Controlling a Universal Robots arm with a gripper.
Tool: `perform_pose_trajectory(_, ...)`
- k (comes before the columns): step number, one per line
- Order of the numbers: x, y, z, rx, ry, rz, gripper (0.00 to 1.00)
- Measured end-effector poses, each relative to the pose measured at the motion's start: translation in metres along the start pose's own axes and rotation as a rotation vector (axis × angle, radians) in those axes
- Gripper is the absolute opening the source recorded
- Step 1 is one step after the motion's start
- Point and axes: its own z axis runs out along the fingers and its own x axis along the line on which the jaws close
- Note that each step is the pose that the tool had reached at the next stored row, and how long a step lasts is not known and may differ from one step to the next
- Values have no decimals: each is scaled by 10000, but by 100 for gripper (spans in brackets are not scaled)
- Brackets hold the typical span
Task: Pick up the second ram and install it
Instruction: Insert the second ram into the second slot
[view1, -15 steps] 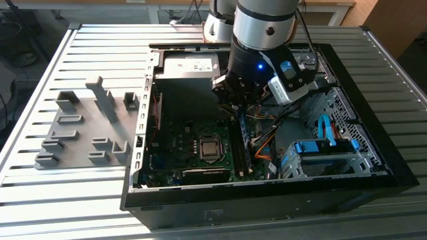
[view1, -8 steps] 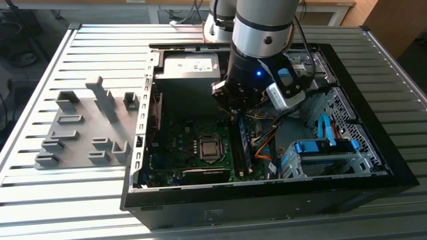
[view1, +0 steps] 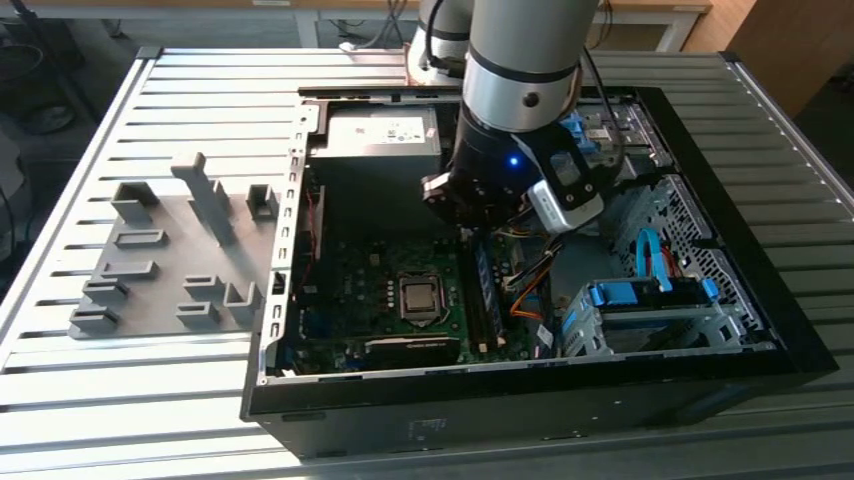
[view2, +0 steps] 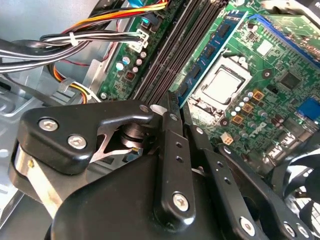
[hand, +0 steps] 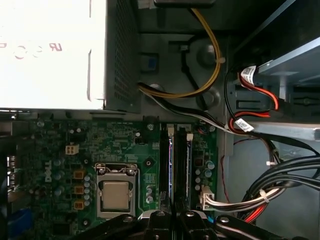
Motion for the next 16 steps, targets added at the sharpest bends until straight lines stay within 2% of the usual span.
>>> perform_pose_trajectory(16, -3, 4, 261, -1, 23, 13, 14)
